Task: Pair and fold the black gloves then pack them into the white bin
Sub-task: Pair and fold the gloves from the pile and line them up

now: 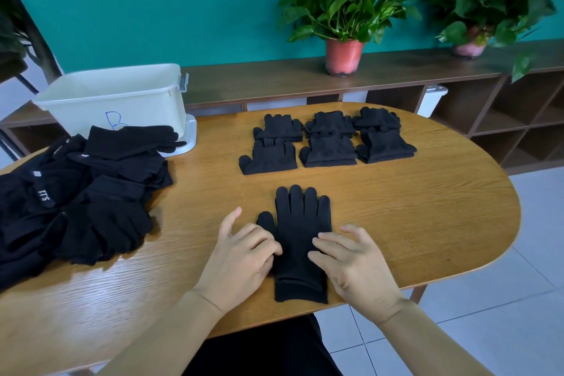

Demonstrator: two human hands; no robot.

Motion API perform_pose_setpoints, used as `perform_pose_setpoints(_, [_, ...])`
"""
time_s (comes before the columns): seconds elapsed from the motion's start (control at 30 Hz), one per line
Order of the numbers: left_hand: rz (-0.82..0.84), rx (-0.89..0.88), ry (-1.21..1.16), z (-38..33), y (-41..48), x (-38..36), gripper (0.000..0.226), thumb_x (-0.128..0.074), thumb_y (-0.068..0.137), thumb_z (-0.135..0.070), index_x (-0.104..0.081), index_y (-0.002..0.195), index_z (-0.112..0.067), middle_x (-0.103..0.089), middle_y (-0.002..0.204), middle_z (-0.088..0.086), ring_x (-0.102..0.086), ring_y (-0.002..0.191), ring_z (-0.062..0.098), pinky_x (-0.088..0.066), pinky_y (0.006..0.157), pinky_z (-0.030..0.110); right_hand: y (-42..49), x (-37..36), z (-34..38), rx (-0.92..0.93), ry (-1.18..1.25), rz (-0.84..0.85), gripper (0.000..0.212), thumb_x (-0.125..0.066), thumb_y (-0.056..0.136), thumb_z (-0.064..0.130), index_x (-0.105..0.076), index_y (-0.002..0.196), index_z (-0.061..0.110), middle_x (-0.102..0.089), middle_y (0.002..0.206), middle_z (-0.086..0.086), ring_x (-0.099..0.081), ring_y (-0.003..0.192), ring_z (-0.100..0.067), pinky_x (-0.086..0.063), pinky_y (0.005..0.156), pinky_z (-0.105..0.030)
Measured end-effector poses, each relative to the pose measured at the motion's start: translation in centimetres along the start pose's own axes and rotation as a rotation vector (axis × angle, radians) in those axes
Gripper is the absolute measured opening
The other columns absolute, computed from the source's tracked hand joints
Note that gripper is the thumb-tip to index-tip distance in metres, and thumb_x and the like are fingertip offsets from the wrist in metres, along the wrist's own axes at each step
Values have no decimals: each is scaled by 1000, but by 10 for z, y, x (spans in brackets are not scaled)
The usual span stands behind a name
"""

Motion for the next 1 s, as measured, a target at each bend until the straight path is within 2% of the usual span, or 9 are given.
perform_pose_setpoints(0.17, [48,8,-125,12,-5,5,22,-58,85,-18,-66,98,-33,-64,102,-18,-55,99,-2,-22,117,46,-3,6,-2,-68,46,-45,31,-54,76,0,-77,89,17,-75,102,-2,-70,101,-19,-38,97,-39])
perform_pose_setpoints(0.33, [-79,400,-404,29,9,23,38,-37,91,-18,-68,110,-29,-60,124,-14,-56,115,6,-17,121,43,18,13,-18,-453,262,-237,40,-43,81,3,-78,99,13,-74,107,-2,-68,106,-15,-43,98,-38])
perform_pose_setpoints(0.4, [0,420,-406,16,26,20,39,-38,100,-7,-64,124,-25,-53,136,-14,-41,130,-2,-10,123,35,31,4,-17,-543,223,-131,35,-54,84,0,-74,111,11,-71,116,-6,-64,115,-20,-41,101,-39])
perform_pose_setpoints(0.47, [172,338,-323,-1,37,9,43,-33,106,-16,-43,147,-24,-31,155,-12,-17,143,-5,3,122,27,43,-7,-7,-561,163,131,40,-56,95,11,-57,135,8,-55,140,-11,-46,136,-24,-30,111,-41])
perform_pose_setpoints(0.57, [476,233,-129,-9,28,-17,57,-10,106,-42,4,157,-22,13,162,-9,21,146,0,16,120,30,38,-24,9,-565,131,535,69,-2,101,51,-4,156,10,0,164,-5,6,151,-17,5,120,-34])
perform_pose_setpoints(0.67, [561,178,-17,-8,15,-29,71,19,90,-54,20,153,-21,28,159,-9,35,140,1,17,120,33,28,-30,12,-527,91,636,102,48,61,61,23,147,14,24,160,-4,26,146,-16,18,116,-34])
perform_pose_setpoints(0.8, [502,177,-10,4,25,-38,76,21,87,-55,17,154,-20,24,160,-7,31,143,3,14,121,33,34,-40,-4,-516,66,640,84,37,71,57,28,143,16,28,158,-4,28,145,-16,17,118,-36])
perform_pose_setpoints(0.9, [480,203,-8,15,37,-46,76,19,87,-54,14,155,-19,20,162,-6,27,145,4,13,121,33,46,-51,-18,-493,56,648,90,39,69,63,25,145,17,25,160,-3,26,145,-15,15,119,-37])
perform_pose_setpoints(1.0, [477,203,-57,21,45,-46,72,14,93,-57,10,156,-21,17,163,-8,24,145,1,15,120,28,52,-50,-29,-502,151,672,71,8,96,58,11,154,18,19,162,1,23,146,-10,13,121,-36])
Point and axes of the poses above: each hand's wrist, its own y-axis towards the middle knuckle, its own x-axis out of the back of the hand, z = x × y, the point moved 3 cm from there along y, towards the middle knuckle
